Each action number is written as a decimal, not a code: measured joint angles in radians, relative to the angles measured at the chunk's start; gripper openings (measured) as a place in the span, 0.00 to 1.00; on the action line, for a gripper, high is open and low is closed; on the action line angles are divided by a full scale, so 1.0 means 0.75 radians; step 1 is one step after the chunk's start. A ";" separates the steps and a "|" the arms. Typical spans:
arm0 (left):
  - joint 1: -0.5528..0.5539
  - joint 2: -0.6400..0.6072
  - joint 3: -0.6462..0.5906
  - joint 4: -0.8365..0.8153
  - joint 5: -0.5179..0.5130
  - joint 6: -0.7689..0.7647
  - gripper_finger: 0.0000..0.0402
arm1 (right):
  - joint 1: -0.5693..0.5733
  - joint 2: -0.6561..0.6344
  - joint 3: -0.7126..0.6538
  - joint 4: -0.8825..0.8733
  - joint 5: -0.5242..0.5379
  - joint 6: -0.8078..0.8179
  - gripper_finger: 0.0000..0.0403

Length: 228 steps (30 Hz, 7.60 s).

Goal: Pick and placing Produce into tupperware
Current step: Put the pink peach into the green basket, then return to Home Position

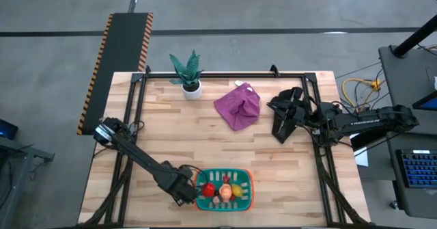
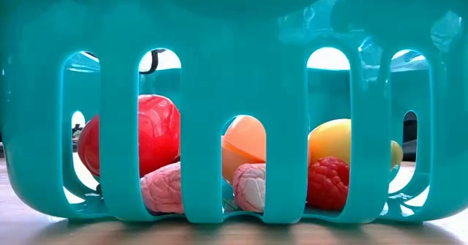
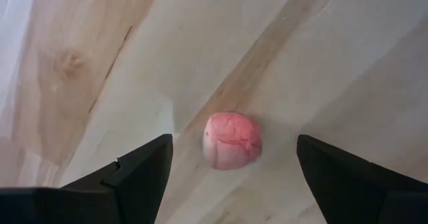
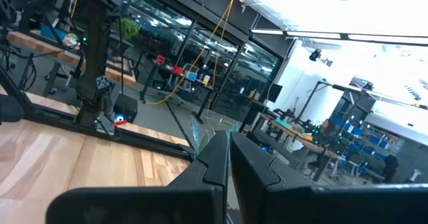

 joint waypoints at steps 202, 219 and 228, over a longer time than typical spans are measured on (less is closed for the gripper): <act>0.671 -2.308 -1.081 1.158 -0.602 1.604 0.23 | -0.050 -0.809 -0.417 -0.523 -0.349 0.838 0.02; 0.671 -2.451 -1.391 1.187 -0.591 1.482 0.23 | -0.050 -0.808 -0.417 -0.525 -0.348 0.830 0.02; 0.670 -2.453 -1.613 1.410 -0.626 1.443 0.23 | -0.050 -0.809 -0.417 -0.527 -0.348 0.824 0.02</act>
